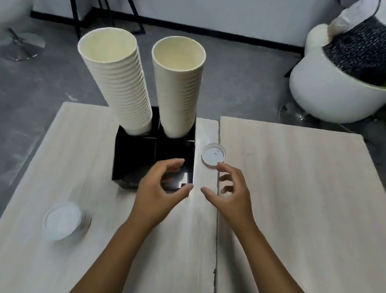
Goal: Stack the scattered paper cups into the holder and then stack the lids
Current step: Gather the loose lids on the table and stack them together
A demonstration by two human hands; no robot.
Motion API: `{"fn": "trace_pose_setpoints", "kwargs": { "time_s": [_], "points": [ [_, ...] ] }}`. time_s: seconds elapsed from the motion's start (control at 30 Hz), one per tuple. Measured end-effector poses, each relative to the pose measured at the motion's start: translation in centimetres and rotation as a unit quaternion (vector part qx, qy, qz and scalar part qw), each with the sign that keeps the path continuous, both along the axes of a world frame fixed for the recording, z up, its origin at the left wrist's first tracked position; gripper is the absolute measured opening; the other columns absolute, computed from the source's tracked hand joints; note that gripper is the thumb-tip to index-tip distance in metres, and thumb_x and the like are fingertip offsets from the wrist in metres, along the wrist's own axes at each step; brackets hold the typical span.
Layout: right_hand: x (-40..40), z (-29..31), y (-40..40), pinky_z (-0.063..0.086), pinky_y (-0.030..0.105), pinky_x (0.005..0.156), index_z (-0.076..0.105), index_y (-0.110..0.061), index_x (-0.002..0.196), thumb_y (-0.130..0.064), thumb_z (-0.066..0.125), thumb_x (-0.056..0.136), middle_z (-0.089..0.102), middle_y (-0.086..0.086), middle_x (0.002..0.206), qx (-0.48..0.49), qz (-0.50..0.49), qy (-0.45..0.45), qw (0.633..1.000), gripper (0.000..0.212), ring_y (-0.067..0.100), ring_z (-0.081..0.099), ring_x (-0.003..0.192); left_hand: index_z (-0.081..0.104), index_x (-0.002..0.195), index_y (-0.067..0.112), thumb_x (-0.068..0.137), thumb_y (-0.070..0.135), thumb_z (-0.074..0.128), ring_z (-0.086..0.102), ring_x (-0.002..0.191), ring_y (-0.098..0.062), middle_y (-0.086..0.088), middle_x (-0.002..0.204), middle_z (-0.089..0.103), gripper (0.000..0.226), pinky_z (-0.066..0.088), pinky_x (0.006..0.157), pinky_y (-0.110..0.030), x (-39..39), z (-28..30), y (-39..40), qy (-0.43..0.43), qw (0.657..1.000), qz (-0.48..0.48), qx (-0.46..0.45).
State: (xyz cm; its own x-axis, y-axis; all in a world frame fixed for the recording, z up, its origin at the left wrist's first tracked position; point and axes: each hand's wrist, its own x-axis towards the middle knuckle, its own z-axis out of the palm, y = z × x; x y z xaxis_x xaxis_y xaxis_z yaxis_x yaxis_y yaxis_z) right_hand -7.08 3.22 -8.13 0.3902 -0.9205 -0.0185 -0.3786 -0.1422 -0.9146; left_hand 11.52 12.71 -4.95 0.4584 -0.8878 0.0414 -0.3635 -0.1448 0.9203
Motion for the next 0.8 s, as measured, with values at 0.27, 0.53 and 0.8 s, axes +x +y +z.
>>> {"fn": "trace_pose_setpoints", "kwargs": {
  "time_s": [0.27, 0.53, 0.8],
  "points": [
    [-0.2, -7.4, -10.0, 0.041, 0.036, 0.108, 0.043, -0.029, 0.148, -0.051, 0.090, 0.070, 0.043, -0.009, 0.148, -0.040, 0.004, 0.162, 0.986, 0.093, 0.016, 0.038, 0.131, 0.066, 0.127, 0.029, 0.080, 0.019, 0.089, 0.063, 0.116, -0.004, 0.017, 0.120, 0.067, 0.053, 0.050, 0.094, -0.013, -3.2, -0.9, -7.2, -0.035, 0.999, 0.004, 0.012],
    [2.2, -9.9, -12.9, 0.029, 0.034, 0.107, 0.033, -0.028, 0.153, -0.060, 0.082, 0.074, 0.038, -0.004, 0.149, -0.060, 0.055, 0.257, 0.963, 0.098, 0.020, 0.032, 0.134, 0.069, 0.125, 0.026, 0.079, 0.016, 0.089, 0.064, 0.107, -0.012, 0.014, 0.113, 0.067, 0.051, 0.053, 0.085, -0.021, -3.1, -1.4, -8.7, -0.046, 0.998, 0.032, 0.022],
    [0.3, -5.9, -11.2, 0.046, 0.031, 0.102, 0.048, -0.024, 0.137, -0.041, 0.095, 0.067, 0.043, -0.014, 0.130, -0.057, 0.022, 0.079, 0.995, 0.086, 0.009, 0.041, 0.121, 0.068, 0.127, 0.030, 0.080, 0.015, 0.088, 0.066, 0.111, -0.010, 0.017, 0.119, 0.069, 0.053, 0.052, 0.087, -0.017, -2.6, -0.6, -7.6, 0.000, 0.999, 0.030, 0.021]
  ]
}}
